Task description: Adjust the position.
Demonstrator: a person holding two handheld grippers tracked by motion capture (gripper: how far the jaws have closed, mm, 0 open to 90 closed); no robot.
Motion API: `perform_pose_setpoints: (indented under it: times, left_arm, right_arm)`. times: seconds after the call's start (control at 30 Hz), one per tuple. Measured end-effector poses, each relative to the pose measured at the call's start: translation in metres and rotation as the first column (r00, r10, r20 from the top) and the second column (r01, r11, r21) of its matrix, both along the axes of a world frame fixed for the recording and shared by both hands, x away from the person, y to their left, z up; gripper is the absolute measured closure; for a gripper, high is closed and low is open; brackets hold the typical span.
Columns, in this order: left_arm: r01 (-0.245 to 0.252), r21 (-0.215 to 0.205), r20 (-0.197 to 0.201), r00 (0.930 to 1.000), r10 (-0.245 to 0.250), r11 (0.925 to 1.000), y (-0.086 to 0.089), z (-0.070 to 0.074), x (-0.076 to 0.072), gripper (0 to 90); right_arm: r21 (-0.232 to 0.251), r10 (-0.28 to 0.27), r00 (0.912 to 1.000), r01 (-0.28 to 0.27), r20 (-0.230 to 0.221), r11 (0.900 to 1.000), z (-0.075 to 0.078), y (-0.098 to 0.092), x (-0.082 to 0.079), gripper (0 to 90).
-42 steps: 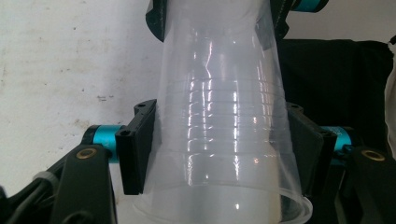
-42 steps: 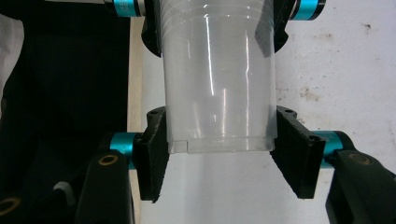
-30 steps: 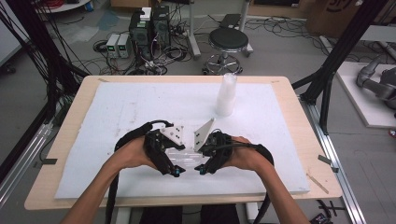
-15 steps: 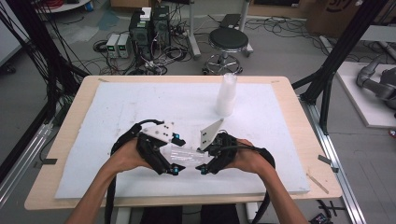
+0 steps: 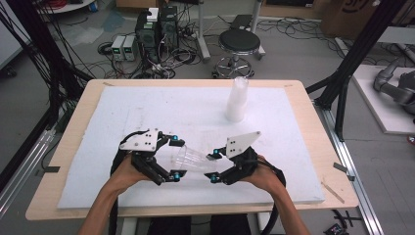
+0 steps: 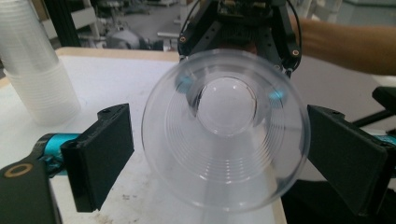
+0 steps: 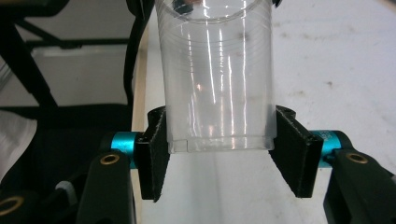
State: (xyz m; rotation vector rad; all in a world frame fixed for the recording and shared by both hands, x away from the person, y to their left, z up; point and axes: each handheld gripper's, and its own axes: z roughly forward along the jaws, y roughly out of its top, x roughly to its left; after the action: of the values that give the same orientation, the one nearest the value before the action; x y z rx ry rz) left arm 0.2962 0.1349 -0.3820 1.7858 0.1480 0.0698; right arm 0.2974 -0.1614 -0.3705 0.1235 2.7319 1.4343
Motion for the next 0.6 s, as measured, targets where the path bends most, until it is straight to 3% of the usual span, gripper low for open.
perform_pose_setpoints:
  times: [0.17, 0.23, 0.37, 0.6]
  left_arm:
    - [-0.016, -0.057, -0.001, 0.9999, 0.016, 0.9982, 0.003, -0.011, -0.001, 9.0]
    - [-0.007, -0.079, -0.017, 0.9998, 0.006, 0.9969, 0.003, -0.015, -0.001, 7.1]
    - [-0.007, -0.107, -0.047, 0.9989, 0.002, 0.9942, 0.003, -0.020, -0.001, 7.1]
    - [-0.010, -0.098, -0.054, 0.9986, 0.005, 0.9951, 0.003, -0.022, -0.002, 7.1]
  right_arm:
    - [0.091, -0.015, 0.9999, 0.015, -0.002, 0.996, -0.006, -0.007, -0.001, 42.7]
    - [0.137, -0.010, 0.9999, 0.010, -0.003, 0.991, -0.008, -0.010, -0.001, 42.7]
    - [0.184, -0.014, 0.9998, 0.011, 0.014, 0.983, -0.012, -0.012, -0.003, 42.7]
    - [0.242, -0.026, 0.9996, 0.023, 0.010, 0.970, -0.016, -0.016, -0.003, 42.7]
